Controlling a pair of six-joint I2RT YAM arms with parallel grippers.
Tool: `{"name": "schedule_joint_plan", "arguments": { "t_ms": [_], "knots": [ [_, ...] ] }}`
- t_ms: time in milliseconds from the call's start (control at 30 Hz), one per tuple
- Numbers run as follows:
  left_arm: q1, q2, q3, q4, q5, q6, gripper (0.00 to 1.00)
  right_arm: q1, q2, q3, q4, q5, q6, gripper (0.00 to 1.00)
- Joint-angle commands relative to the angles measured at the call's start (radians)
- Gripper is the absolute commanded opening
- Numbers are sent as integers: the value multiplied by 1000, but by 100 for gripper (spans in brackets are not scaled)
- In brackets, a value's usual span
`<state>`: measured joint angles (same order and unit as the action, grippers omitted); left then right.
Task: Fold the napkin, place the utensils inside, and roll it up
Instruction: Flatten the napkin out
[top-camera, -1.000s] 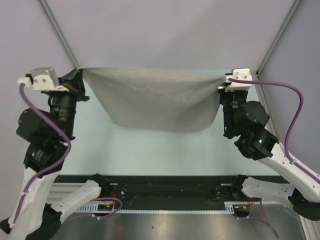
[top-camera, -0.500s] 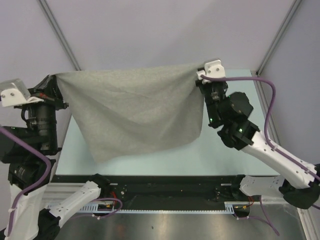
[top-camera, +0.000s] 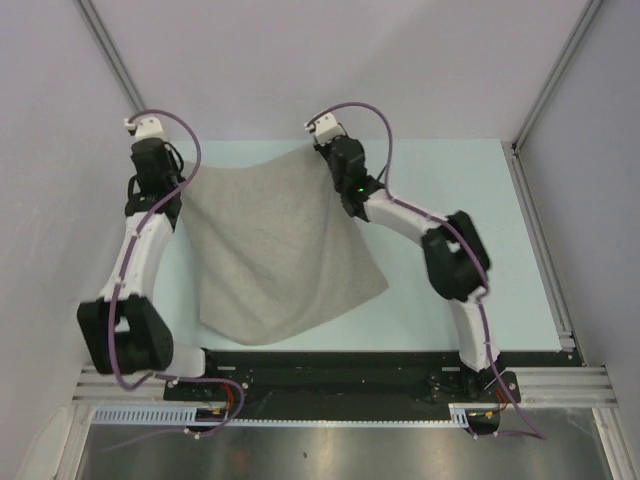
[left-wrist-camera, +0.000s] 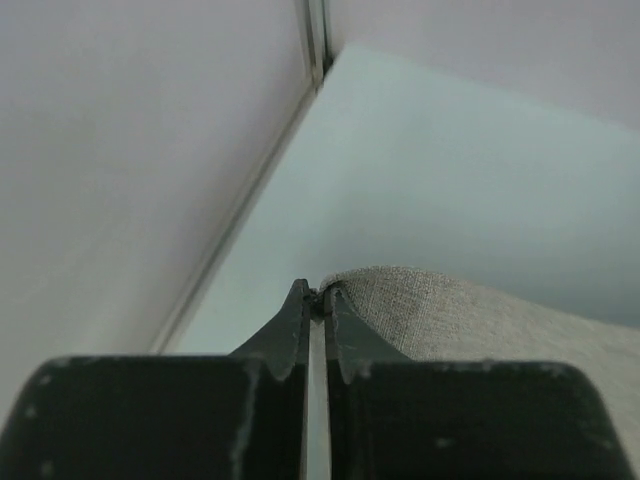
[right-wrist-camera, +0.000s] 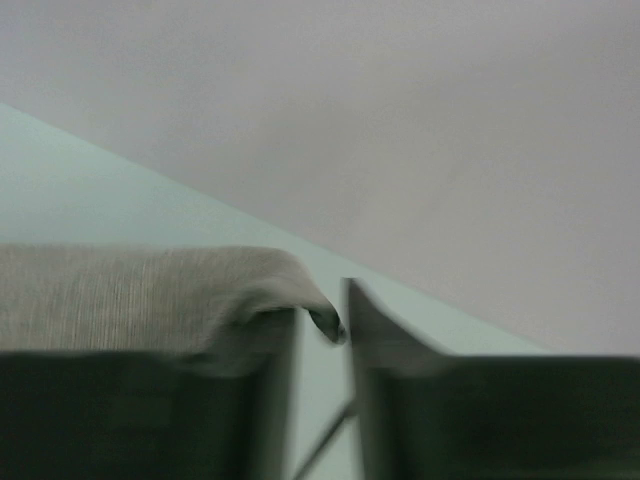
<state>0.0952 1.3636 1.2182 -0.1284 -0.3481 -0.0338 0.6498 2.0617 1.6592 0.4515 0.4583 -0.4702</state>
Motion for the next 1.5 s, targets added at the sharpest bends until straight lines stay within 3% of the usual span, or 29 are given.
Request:
{"name": "schedule_joint_plan", "arguments": {
  "t_ms": [0,33,100,300,367,500,600,767,867,1033,1267,1467],
  "knots": [
    [69,225,157,14,72,-107,32,-32,358,444,-64,7,11,84],
    [77,259,185,-2,70,-112,44,-38,426,608,-120,2,24,91],
    [83,323,231,4,75,-121,74,-61,476,640,-177,-41,77,100],
    [61,309,233,-40,132,-187,80,-79,271,323,-174,-99,162,100],
    [23,289,208,-66,147,-195,88,-82,166,215,-242,-119,230,100],
    [-75,217,140,-88,153,-193,89,-93,-24,44,-393,-133,417,99],
    [-146,180,57,-82,210,-231,89,-117,-141,-58,-584,-240,583,96],
    [-241,92,-112,-37,414,-371,89,-157,-277,-269,-841,-414,775,87],
    [-314,62,-146,-59,449,-397,89,-160,-360,-438,-890,-446,834,86],
    [-328,20,-129,-128,658,-407,90,-168,-440,-591,-941,-429,869,83],
    [-305,-63,-20,-318,670,-281,96,-156,-451,-628,-994,-443,901,73],
    [-270,-97,-20,-343,661,-215,98,-118,-446,-624,-1008,-449,924,69]
  ]
}}
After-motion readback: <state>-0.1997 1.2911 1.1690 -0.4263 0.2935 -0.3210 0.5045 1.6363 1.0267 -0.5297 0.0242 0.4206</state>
